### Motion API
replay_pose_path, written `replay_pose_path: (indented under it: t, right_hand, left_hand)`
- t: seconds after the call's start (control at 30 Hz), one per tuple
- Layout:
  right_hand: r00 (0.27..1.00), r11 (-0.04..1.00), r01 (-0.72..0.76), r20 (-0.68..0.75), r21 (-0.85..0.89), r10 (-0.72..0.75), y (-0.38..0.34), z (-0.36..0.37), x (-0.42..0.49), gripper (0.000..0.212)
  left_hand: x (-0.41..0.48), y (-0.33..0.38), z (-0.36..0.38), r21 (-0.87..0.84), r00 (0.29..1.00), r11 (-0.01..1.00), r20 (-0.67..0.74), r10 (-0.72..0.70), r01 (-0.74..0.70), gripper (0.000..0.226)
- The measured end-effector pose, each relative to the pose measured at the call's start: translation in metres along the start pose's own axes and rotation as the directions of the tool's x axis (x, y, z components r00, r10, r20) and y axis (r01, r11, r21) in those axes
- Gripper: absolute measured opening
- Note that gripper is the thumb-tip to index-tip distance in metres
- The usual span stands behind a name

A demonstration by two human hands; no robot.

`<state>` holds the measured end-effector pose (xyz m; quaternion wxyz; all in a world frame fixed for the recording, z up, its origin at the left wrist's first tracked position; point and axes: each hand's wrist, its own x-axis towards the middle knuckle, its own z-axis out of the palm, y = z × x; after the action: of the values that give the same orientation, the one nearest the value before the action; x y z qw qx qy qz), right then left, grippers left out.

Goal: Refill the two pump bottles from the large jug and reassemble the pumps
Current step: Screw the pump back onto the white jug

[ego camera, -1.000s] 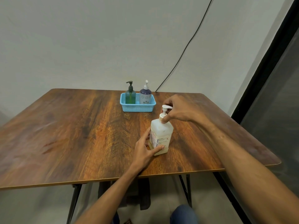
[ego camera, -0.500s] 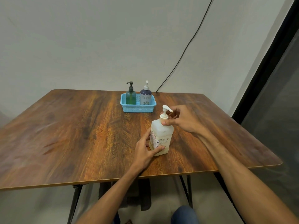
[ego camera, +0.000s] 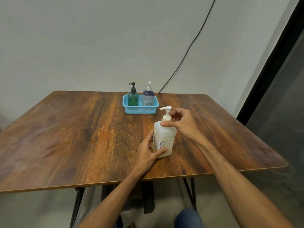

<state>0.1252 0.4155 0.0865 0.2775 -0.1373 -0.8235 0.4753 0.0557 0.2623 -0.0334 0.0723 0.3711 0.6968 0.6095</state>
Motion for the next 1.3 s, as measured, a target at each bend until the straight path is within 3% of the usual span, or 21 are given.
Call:
replay_pose_path:
  t: [0.1,0.2,0.33,0.4,0.53,0.63,0.73,0.83,0.97,1.17,1.3]
  right_hand:
    - [0.998,1.000,0.015,-0.053,-0.014,-0.015,0.001,0.007,-0.004,0.044]
    - [1.000,0.998,0.016,-0.003,0.064,-0.016,-0.001,0.001,-0.006,0.049]
    - [1.000,0.997,0.002,0.030,0.078,-0.005,-0.001,-0.003,-0.004,0.035]
    - [0.999,0.997,0.001,-0.033,0.080,0.002,0.000,0.003,-0.005,0.033]
    - [0.991,0.997,-0.003,-0.136,0.082,0.015,0.003,0.013,-0.008,0.049]
    - [0.998,0.991,-0.032,-0.058,0.128,0.040,0.001,0.006,-0.009,0.053]
    - [0.999,0.991,-0.036,-0.016,0.127,0.039,0.000,0.001,-0.009,0.041]
    - [0.993,0.989,-0.034,-0.109,0.146,0.050,0.000,0.007,-0.010,0.037]
    - [0.983,0.994,-0.006,-0.184,0.113,0.027,0.001,0.016,-0.009,0.047]
    - [0.999,0.993,-0.050,0.000,0.104,0.050,-0.004,0.003,-0.007,0.035]
    - [0.989,0.992,-0.058,-0.131,0.113,0.073,-0.004,0.012,-0.007,0.042]
  left_hand:
    - [0.000,0.000,0.000,0.006,1.000,1.000,0.000,-0.004,0.004,0.086]
    - [0.000,0.000,0.000,0.003,1.000,1.000,-0.005,-0.012,0.012,0.088]
    - [0.000,-0.002,0.000,0.000,1.000,1.000,0.001,-0.011,0.011,0.087]
    - [0.001,-0.001,0.000,0.002,1.000,1.000,0.007,-0.002,0.002,0.087]
    - [0.000,-0.001,0.000,-0.002,1.000,1.000,0.005,-0.014,0.014,0.090]
    - [0.000,0.000,-0.001,0.003,1.000,1.000,0.006,-0.020,0.020,0.089]
    - [0.001,-0.001,0.000,0.008,1.000,1.000,0.003,-0.015,0.015,0.087]
    - [0.001,-0.002,0.000,0.008,1.000,1.000,0.006,-0.004,0.004,0.087]
    - [0.000,-0.001,0.001,0.005,1.000,1.000,0.001,-0.001,0.001,0.089]
    - [0.001,-0.003,0.001,0.012,1.000,1.000,-0.001,-0.012,0.012,0.092]
    - [0.001,-0.002,0.000,0.014,1.000,1.000,0.001,0.002,-0.002,0.088]
